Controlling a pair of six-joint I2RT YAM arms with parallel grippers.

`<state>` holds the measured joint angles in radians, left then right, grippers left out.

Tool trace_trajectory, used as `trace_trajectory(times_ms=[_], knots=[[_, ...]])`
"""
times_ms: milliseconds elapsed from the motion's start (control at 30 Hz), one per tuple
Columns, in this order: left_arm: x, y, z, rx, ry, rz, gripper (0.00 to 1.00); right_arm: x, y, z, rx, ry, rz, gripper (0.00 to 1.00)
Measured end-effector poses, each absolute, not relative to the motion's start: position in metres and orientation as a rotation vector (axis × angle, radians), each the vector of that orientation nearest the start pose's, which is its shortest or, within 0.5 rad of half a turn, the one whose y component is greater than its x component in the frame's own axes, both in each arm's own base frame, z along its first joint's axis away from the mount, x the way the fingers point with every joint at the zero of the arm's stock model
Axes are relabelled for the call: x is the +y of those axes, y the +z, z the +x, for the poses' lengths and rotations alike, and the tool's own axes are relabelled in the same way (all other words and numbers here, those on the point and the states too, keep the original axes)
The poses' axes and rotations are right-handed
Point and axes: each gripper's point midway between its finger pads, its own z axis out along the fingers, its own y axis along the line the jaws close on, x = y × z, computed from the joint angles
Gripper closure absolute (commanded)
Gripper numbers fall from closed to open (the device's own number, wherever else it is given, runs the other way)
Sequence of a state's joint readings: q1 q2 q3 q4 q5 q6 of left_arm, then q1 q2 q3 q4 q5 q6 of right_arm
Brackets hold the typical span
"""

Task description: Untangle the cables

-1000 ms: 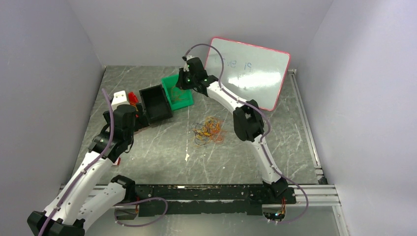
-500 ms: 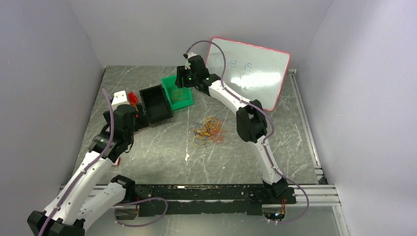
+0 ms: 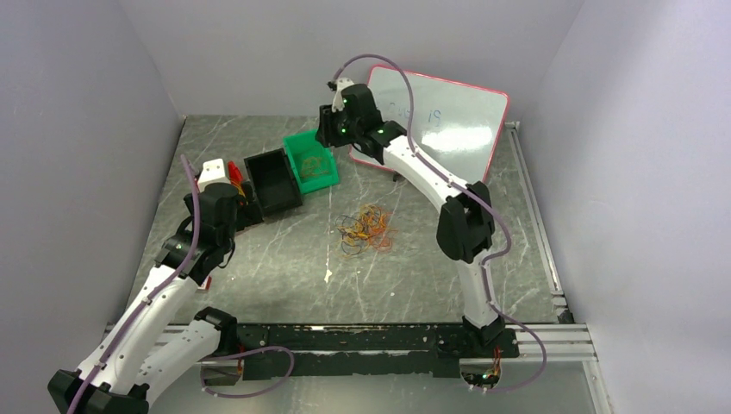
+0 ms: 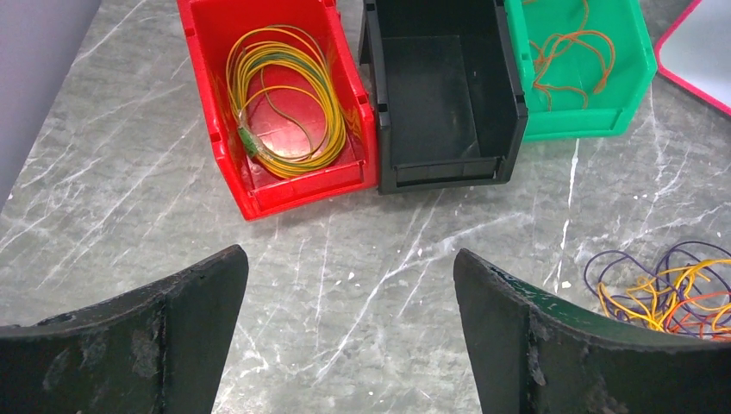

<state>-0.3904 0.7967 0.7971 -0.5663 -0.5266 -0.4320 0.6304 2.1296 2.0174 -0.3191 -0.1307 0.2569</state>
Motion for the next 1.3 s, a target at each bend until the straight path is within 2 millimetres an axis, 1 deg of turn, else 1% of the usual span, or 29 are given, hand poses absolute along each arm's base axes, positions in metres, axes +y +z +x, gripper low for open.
trace_trajectory(times_ms=[67, 167, 267, 333, 367, 433, 467, 567, 700, 767, 867, 933, 1100, 1167, 1300], knots=[[-0.031, 0.205, 0.267, 2.025, 0.055, -0.34, 0.07, 0.394, 0.216, 0.474, 2.052, 0.694, -0.491, 0.55], [-0.032, 0.204, 0.267, 2.028, 0.049, -0.335, 0.07, 0.402, 0.187, 0.469, 2.12, 0.685, -0.525, 0.55], [-0.033, 0.204, 0.267, 2.031, 0.048, -0.33, 0.07, 0.409, 0.15, 0.467, 2.193, 0.663, -0.547, 0.55], [-0.033, 0.204, 0.267, 2.032, 0.046, -0.329, 0.07, 0.41, 0.125, 0.463, 2.247, 0.644, -0.559, 0.55], [-0.033, 0.204, 0.267, 2.032, 0.045, -0.328, 0.07, 0.41, 0.117, 0.462, 2.265, 0.635, -0.562, 0.55], [-0.033, 0.204, 0.267, 2.032, 0.045, -0.328, 0.07, 0.409, 0.099, 0.461, 2.298, 0.617, -0.564, 0.59], [-0.033, 0.204, 0.267, 2.033, 0.045, -0.328, 0.07, 0.408, 0.095, 0.462, 2.308, 0.609, -0.561, 0.61], [-0.033, 0.204, 0.267, 2.033, 0.045, -0.326, 0.07, 0.406, 0.09, 0.464, 2.317, 0.592, -0.549, 0.73], [-0.034, 0.203, 0.267, 2.035, 0.043, -0.322, 0.07, 0.408, 0.097, 0.472, 2.29, 0.583, -0.525, 0.86], [-0.034, 0.203, 0.266, 2.036, 0.041, -0.319, 0.07, 0.41, 0.102, 0.476, 2.27, 0.585, -0.514, 0.9], [-0.034, 0.203, 0.266, 2.036, 0.041, -0.315, 0.07, 0.414, 0.104, 0.483, 2.243, 0.592, -0.498, 0.94], [-0.034, 0.202, 0.266, 2.039, 0.041, -0.311, 0.07, 0.419, 0.101, 0.49, 2.23, 0.6, -0.49, 0.96], [-0.035, 0.202, 0.266, 2.041, 0.035, -0.307, 0.08, 0.429, 0.084, 0.501, 2.224, 0.613, -0.471, 0.98], [-0.035, 0.202, 0.266, 2.042, 0.036, -0.304, 0.08, 0.429, 0.075, 0.503, 2.235, 0.61, -0.467, 0.98], [-0.036, 0.202, 0.266, 2.039, 0.034, -0.301, 0.08, 0.43, 0.062, 0.506, 2.249, 0.614, -0.45, 0.98]])
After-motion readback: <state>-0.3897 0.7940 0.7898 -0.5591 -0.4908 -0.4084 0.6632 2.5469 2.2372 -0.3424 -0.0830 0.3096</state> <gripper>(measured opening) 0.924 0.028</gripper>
